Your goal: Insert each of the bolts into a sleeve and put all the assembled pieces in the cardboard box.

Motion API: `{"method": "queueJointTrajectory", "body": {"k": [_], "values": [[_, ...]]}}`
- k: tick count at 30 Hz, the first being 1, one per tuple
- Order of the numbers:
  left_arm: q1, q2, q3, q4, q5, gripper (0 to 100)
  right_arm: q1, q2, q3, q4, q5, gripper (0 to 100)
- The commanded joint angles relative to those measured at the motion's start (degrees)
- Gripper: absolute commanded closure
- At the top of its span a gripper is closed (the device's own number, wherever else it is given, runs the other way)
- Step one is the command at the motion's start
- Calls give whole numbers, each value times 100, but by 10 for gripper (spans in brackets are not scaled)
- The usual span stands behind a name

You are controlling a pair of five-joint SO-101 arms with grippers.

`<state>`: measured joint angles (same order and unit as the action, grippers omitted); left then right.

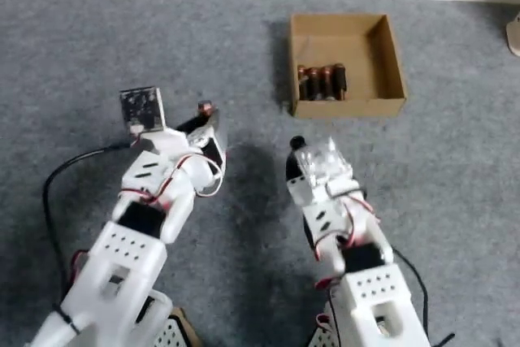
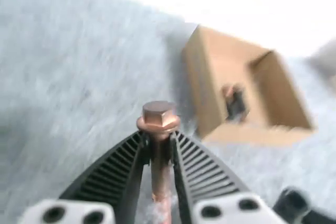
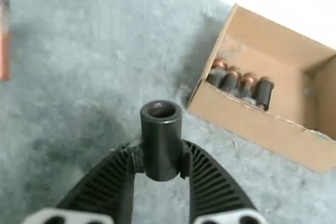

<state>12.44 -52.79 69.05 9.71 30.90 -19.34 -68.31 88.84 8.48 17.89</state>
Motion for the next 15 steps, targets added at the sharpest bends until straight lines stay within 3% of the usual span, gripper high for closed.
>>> {"method": "queueJointTrajectory", "body": {"k": [1, 7, 15], "values": [[84, -576, 110, -941, 0, 994, -57, -787, 523, -576, -396, 993], [532, -857, 207, -1477, 0, 994, -75, -2009, 1385, -523, -659, 993], [1209, -901, 268, -1512, 0, 994, -866, -2985, 1657, 1437, -730, 993]]}}
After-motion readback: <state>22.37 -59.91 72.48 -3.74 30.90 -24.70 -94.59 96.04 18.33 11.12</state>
